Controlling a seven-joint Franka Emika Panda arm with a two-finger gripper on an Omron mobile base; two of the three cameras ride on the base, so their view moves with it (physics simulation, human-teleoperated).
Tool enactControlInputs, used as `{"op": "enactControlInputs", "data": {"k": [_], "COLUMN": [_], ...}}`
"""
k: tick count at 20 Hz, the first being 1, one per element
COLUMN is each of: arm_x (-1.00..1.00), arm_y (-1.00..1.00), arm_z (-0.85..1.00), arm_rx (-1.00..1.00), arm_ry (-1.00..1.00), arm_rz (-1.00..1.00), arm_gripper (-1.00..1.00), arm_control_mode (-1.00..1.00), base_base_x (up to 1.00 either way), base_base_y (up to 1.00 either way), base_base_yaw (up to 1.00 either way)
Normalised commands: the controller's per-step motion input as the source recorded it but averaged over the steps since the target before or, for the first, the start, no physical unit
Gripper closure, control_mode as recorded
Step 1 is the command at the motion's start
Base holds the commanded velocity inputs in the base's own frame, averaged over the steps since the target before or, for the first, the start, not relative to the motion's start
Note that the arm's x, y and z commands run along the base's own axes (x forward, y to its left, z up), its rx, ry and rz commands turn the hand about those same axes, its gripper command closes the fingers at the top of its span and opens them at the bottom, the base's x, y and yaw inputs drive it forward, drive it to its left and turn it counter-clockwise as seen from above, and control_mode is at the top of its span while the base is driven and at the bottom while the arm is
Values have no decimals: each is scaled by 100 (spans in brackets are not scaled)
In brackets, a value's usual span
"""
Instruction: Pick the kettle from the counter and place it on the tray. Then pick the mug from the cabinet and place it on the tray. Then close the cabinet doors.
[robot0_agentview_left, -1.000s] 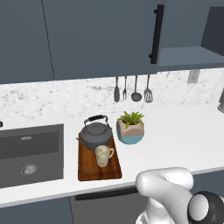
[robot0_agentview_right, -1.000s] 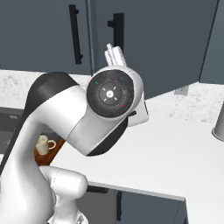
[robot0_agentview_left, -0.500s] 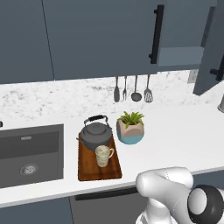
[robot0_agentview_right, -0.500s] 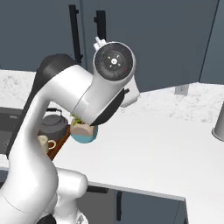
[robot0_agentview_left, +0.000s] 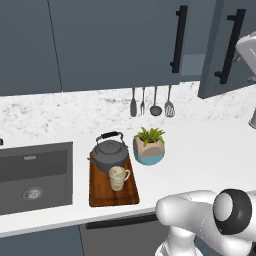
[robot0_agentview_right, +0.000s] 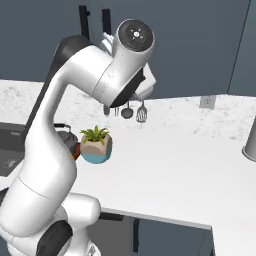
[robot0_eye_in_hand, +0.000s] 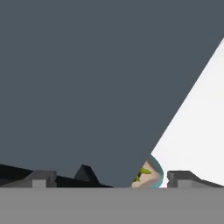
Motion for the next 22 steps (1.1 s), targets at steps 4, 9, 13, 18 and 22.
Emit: {"op": "enactControlInputs", "data": {"k": [4,9,13,18,22], "arm_x": [73,80,76,75,75], "arm_y": [36,27,21,9,1], "arm_z": [-42,-38,-39,-32,-23], "arm_rx": [-19,-17,-13,-3,0], "arm_ry": [3,2,0,0,0], "arm_rz": [5,0,0,0,0], "arm_gripper": [-100,-100,-100,-100,-100], "arm_control_mode": [-100,-100,-100,-100,-100], "base_base_x": [0,0,0,0,0], "base_base_y": [0,0,0,0,0], "base_base_yaw": [0,0,0,0,0]}}
